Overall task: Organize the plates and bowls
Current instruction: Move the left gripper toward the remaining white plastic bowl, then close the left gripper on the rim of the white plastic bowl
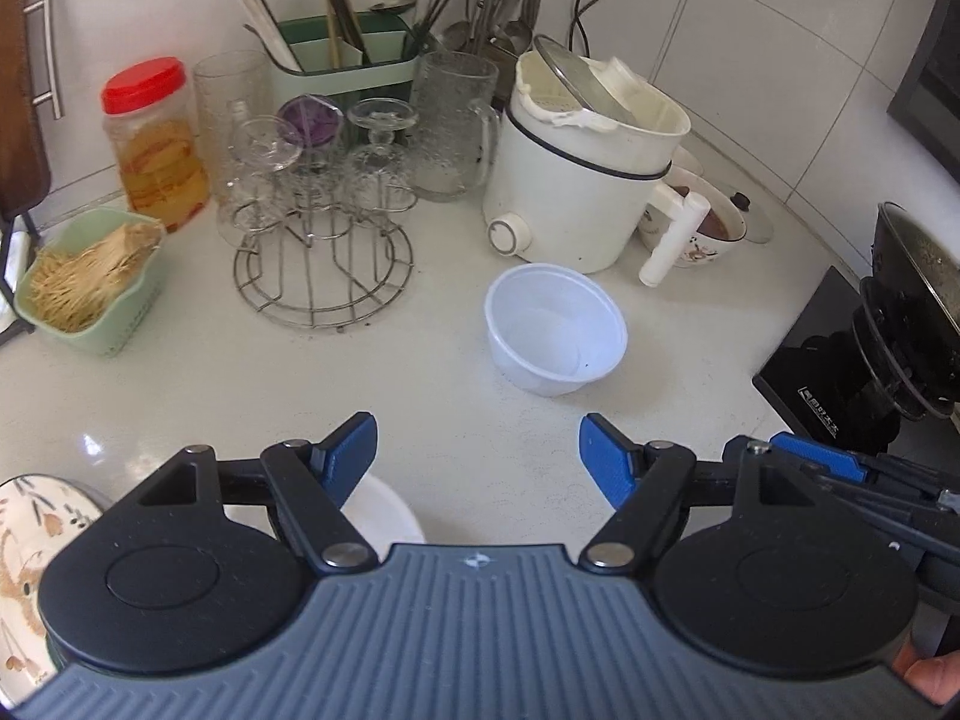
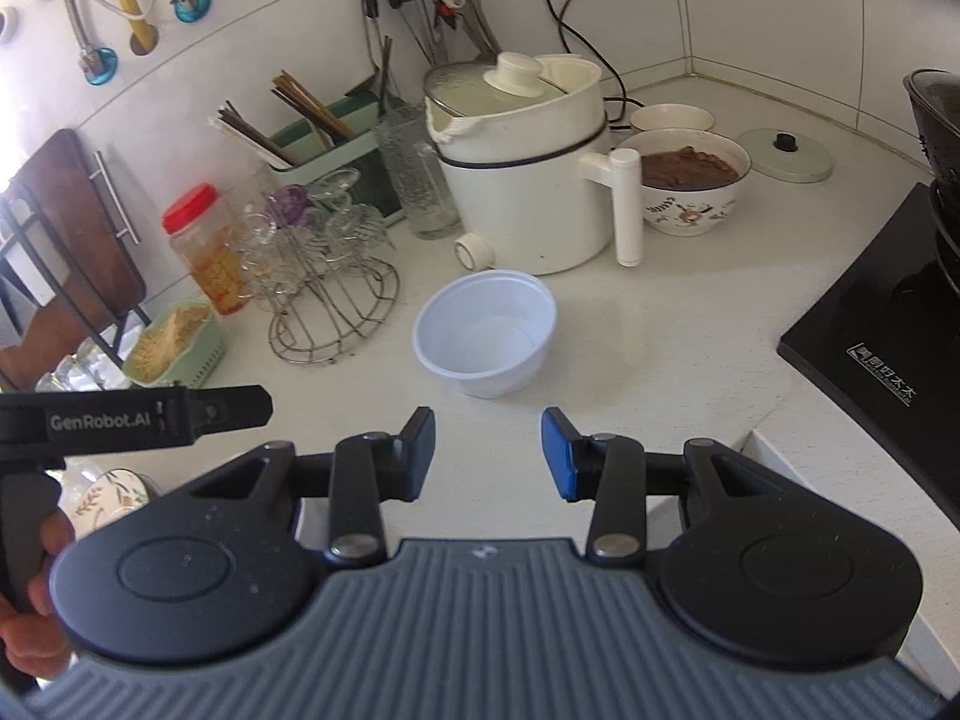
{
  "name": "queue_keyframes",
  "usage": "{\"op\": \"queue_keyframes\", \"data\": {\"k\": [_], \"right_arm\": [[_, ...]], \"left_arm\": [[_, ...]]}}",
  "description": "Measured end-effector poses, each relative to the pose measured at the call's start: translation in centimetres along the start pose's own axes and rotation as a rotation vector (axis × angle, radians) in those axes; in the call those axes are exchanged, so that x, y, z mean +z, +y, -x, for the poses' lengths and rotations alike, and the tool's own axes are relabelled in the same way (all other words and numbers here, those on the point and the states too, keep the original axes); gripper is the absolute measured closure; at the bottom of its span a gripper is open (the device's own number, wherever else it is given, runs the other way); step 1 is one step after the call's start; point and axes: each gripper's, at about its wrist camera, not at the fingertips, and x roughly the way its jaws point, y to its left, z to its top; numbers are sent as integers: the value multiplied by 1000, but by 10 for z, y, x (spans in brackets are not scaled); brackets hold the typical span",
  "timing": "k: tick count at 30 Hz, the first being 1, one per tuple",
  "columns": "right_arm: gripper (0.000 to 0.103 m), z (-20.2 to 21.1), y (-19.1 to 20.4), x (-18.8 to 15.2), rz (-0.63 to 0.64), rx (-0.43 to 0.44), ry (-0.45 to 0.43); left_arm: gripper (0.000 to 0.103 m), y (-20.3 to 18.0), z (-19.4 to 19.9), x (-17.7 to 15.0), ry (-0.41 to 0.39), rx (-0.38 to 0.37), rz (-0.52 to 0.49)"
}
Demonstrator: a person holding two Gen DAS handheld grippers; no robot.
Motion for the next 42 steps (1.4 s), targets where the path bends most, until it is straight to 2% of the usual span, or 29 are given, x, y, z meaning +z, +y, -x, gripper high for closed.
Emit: {"op": "queue_keyframes", "data": {"k": [12,19,30,35,42], "right_arm": [[61,-32,-31,11,21,0,13],[61,-40,-44,18,31,0,8],[61,-62,-60,32,26,-8,23],[61,-73,-65,34,15,-14,41],[61,-91,-69,40,-13,-26,52]], "left_arm": [[17,-19,-41,22,7,62,-29],[17,-37,-65,33,31,66,-79],[17,-43,-97,53,47,63,-89],[17,-36,-112,60,76,58,-92],[17,-28,-139,72,160,53,-124]]}}
